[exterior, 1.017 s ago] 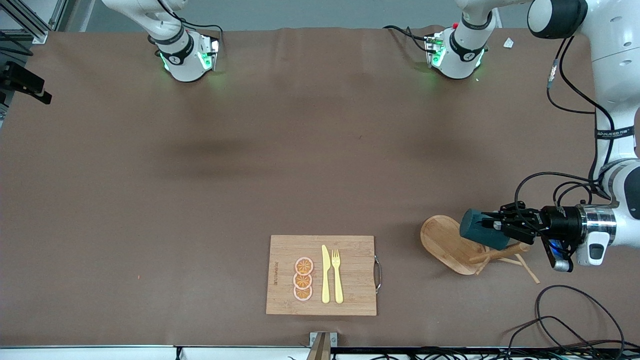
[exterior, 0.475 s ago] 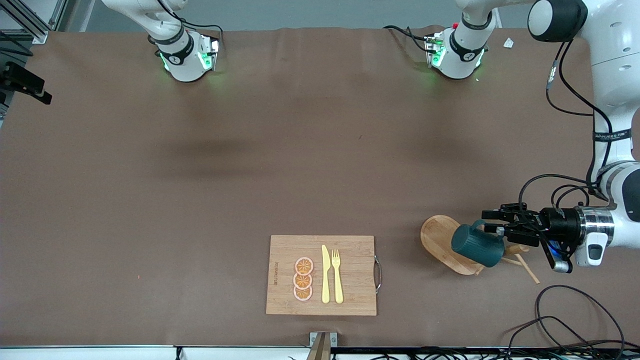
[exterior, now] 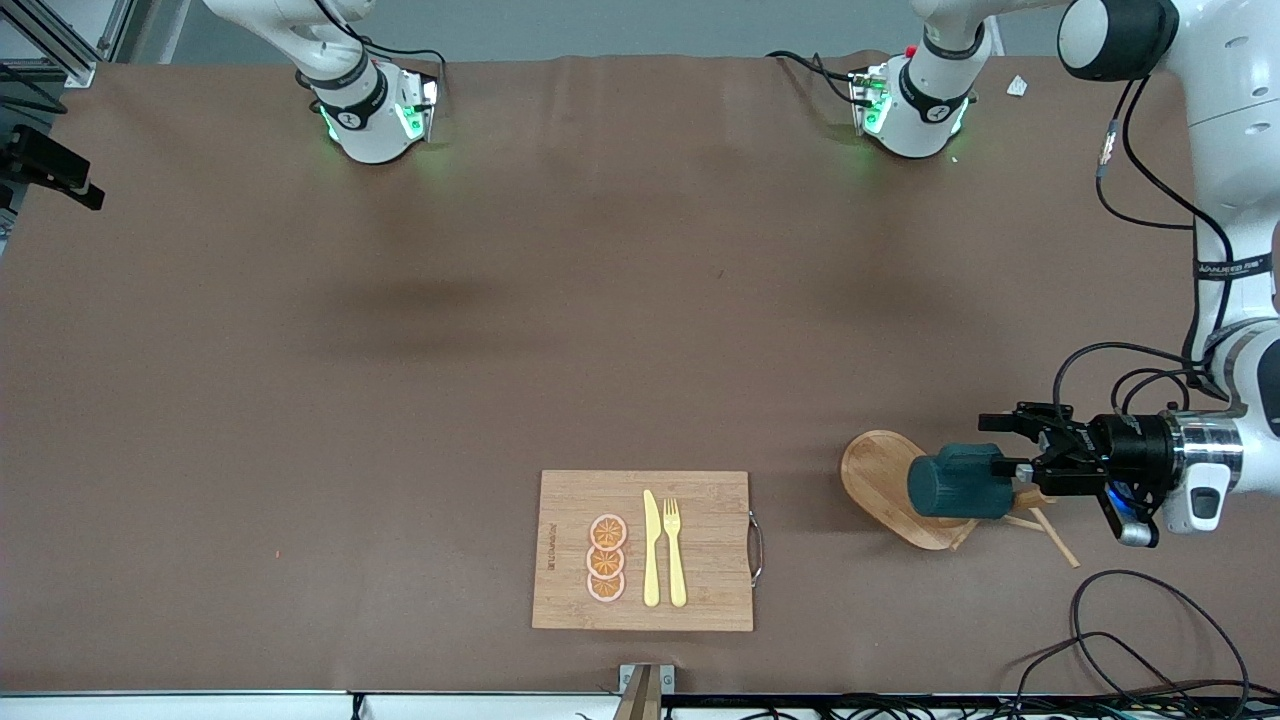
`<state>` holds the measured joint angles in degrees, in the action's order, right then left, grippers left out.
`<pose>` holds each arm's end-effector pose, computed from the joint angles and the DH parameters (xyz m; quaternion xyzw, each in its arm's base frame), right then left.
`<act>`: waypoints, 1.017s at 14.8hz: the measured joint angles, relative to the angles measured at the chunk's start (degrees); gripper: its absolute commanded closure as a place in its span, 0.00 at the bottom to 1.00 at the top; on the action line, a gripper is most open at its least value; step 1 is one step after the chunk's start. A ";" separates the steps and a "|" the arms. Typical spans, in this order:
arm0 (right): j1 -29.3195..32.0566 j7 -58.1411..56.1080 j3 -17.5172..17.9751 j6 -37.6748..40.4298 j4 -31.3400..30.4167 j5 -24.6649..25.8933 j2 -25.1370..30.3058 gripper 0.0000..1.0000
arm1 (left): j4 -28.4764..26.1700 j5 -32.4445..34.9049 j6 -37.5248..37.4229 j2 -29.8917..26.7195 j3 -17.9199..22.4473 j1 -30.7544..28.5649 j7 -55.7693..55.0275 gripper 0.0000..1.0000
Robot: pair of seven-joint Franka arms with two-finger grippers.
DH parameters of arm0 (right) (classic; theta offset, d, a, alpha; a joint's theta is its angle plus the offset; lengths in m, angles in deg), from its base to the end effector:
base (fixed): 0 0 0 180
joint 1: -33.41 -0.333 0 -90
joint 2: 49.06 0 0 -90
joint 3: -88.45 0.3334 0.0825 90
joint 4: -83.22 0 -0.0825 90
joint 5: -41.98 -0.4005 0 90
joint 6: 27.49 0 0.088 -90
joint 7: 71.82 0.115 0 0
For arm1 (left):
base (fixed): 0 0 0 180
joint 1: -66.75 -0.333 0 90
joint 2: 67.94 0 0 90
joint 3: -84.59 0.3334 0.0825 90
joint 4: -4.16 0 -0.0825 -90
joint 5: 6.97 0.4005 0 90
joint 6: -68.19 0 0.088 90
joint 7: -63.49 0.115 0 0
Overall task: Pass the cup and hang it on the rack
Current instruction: 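Open the left gripper and withdraw it from the mug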
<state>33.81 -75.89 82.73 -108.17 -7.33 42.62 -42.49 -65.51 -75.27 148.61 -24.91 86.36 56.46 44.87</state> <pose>0.5114 -0.0599 0.6775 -0.9994 0.0181 0.0290 0.0027 0.7424 0.0299 0.3699 0.7558 0.2728 -0.2625 0.5342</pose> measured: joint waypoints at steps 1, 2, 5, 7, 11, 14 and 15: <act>0.00 0.00 0.00 -0.02 0.00 0.00 0.00 0.00 | 0.16 0.00 -0.33 -0.71 0.00 -0.15 -0.25 0.00; 0.00 0.00 0.00 -0.02 -0.01 0.00 0.00 0.00 | 0.23 0.00 -0.82 -1.47 0.03 -0.29 -0.91 0.00; 0.00 0.00 0.00 -0.03 -0.02 0.00 0.00 0.00 | 0.32 0.95 -2.12 -3.84 0.13 -1.24 -2.86 0.00; 0.00 0.00 0.00 -0.05 -0.02 0.00 0.00 0.00 | 0.39 4.32 -2.66 -5.85 0.11 -1.49 -3.47 0.00; 0.00 0.00 0.02 -0.06 -0.04 -0.20 0.00 0.00 | 0.77 18.45 -2.91 -12.02 -0.59 -0.77 -3.55 0.00; -0.02 0.00 0.04 -0.07 -0.05 -0.40 0.00 0.00 | 0.87 33.13 -2.99 -18.40 -1.81 2.12 -3.26 0.00; -0.02 0.00 0.05 -0.07 -0.05 -0.42 0.00 0.00 | 0.87 38.57 -3.00 -20.42 -3.21 2.88 -2.71 0.00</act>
<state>33.79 -75.89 82.78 -108.24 -7.37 42.19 -42.49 -64.64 -36.70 145.61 -45.33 83.16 59.33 42.15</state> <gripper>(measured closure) 0.000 0.000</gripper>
